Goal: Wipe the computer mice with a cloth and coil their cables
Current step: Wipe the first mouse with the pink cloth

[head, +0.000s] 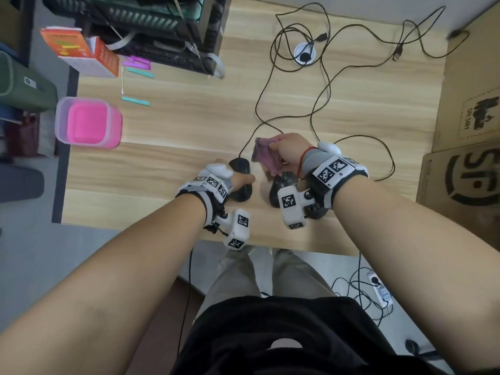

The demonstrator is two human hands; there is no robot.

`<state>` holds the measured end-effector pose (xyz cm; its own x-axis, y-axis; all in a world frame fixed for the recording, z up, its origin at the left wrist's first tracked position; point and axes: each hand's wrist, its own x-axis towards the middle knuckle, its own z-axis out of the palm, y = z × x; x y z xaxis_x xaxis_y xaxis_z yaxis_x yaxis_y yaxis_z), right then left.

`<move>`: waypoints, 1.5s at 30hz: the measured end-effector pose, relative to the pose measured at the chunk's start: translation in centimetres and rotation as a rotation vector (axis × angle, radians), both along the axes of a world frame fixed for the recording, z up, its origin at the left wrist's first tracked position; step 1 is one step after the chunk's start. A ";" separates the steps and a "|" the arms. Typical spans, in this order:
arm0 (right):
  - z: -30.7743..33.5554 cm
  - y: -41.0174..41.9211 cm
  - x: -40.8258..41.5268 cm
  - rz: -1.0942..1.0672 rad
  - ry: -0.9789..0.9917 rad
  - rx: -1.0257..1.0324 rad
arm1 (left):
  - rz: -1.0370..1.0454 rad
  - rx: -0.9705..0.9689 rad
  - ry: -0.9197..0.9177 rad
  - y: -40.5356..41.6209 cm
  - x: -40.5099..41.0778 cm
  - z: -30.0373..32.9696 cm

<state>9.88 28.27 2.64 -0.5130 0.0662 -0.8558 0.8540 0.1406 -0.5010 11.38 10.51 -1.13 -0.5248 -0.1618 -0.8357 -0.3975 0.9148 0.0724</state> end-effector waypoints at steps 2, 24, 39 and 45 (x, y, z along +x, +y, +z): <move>0.3 -0.1 -0.1 -0.008 0.027 -0.037 | -0.031 -0.050 0.100 -0.2 -0.6 0.9; 19.2 -0.9 -4.6 -0.040 0.719 -0.233 | 0.390 0.806 0.384 2.1 -8.5 21.8; 21.6 -0.6 -6.4 -0.349 0.641 -0.361 | 1.064 1.291 0.089 4.2 -9.5 27.4; 21.0 -1.1 -6.6 -0.213 0.682 -0.205 | 1.126 1.240 -0.019 4.1 -10.5 26.5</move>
<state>3.31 27.18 23.66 -0.9289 0.0970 -0.3574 0.3418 -0.1467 -0.9283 0.90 14.61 25.35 -0.6028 0.2933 -0.7420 -0.7803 -0.4110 0.4715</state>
